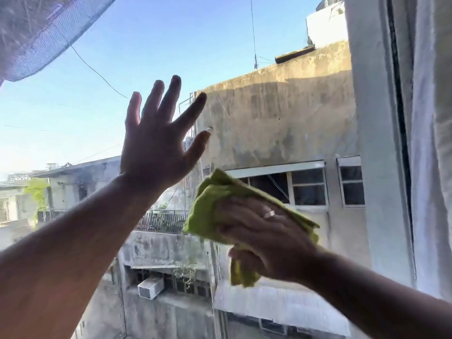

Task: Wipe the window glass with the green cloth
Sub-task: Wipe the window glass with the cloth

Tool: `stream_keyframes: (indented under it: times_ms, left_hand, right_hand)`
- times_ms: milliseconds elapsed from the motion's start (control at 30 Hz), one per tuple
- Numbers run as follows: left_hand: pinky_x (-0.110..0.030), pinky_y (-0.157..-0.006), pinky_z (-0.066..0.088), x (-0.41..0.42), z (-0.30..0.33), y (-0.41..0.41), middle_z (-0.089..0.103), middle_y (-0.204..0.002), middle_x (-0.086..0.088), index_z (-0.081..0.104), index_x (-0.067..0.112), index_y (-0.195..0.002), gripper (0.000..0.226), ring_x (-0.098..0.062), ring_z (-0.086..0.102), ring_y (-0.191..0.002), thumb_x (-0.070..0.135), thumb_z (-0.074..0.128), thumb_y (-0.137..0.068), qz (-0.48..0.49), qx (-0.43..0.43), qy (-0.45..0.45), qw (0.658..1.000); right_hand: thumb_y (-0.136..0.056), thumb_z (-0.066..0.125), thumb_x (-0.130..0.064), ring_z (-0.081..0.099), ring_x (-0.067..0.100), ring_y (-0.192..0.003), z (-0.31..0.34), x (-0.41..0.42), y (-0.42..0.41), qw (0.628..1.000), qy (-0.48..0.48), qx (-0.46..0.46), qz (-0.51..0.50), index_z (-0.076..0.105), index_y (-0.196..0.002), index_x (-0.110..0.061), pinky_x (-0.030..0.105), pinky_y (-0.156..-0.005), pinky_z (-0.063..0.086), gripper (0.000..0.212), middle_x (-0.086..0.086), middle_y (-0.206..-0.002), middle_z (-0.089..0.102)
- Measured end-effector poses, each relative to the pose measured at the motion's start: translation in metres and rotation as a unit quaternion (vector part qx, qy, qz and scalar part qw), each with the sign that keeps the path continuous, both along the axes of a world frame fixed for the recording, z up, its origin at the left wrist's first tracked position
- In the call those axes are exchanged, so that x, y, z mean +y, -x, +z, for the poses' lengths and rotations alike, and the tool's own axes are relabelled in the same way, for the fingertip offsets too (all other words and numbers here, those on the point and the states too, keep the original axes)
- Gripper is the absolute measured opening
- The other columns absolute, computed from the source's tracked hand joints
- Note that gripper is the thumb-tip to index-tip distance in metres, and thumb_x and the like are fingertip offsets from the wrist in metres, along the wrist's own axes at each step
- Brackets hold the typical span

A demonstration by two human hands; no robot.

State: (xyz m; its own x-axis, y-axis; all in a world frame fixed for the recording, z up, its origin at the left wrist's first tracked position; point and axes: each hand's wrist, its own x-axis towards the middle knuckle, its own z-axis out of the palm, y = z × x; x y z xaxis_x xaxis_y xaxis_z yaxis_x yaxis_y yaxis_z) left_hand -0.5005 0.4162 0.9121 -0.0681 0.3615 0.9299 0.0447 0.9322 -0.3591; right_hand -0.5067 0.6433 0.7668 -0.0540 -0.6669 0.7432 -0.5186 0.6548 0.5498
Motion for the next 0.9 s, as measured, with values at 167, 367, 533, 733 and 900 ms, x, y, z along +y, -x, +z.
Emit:
stream_keyframes:
  times_ms: [167,367,533,733,900]
  left_hand:
    - [-0.06,-0.123,0.015,0.003,-0.001,0.003,0.02,-0.167,-0.016,0.027,0.033,-0.156,0.063,-0.036,0.02,-0.154,0.062,0.023,-0.1,0.009,0.002,-0.003,1.0]
    - [-0.059,-0.123,0.014,-0.001,-0.002,-0.001,0.021,-0.167,-0.015,0.03,0.032,-0.156,0.064,-0.036,0.02,-0.154,0.062,0.021,-0.1,0.003,-0.004,-0.001,1.0]
    - [-0.059,-0.123,0.015,0.003,-0.002,-0.003,0.019,-0.168,-0.014,0.03,0.033,-0.156,0.063,-0.034,0.018,-0.155,0.06,0.025,-0.099,0.012,-0.009,-0.01,1.0]
    - [-0.059,-0.123,0.016,0.0,-0.002,-0.001,0.022,-0.167,-0.013,0.031,0.035,-0.155,0.063,-0.034,0.021,-0.154,0.062,0.021,-0.1,-0.002,-0.005,-0.007,1.0]
    - [-0.058,-0.123,0.015,0.002,-0.002,0.002,0.022,-0.167,-0.014,0.031,0.035,-0.155,0.062,-0.034,0.02,-0.154,0.061,0.026,-0.1,-0.003,-0.001,-0.005,1.0]
  right_hand:
    - [-0.091,0.06,-0.036,0.065,0.038,-0.115,0.053,0.048,-0.001,0.913,0.406,0.017,-0.033,0.071,-0.11,-0.012,0.038,-0.098,0.041,0.033,0.021,-0.129,0.067]
    - [-0.094,0.053,-0.039,0.022,0.026,-0.156,-0.026,-0.03,-0.01,0.998,-0.046,-0.042,0.02,0.048,-0.149,-0.023,0.046,-0.126,0.024,0.057,0.008,-0.164,0.034]
    - [-0.103,0.035,-0.048,0.051,0.027,-0.134,0.024,0.026,-0.016,0.982,0.173,0.01,-0.072,0.057,-0.141,-0.023,0.032,-0.118,0.025,0.05,0.012,-0.142,0.059]
    - [-0.096,0.046,-0.04,0.01,0.037,-0.156,0.005,-0.032,-0.002,0.985,0.132,0.017,-0.114,0.018,-0.16,-0.031,0.056,-0.126,0.01,0.071,0.01,-0.17,0.014]
    - [-0.091,0.055,-0.044,0.033,0.036,-0.15,-0.007,0.034,0.008,0.989,-0.023,0.051,-0.14,0.038,-0.155,-0.025,0.057,-0.118,0.032,0.068,0.01,-0.165,0.032]
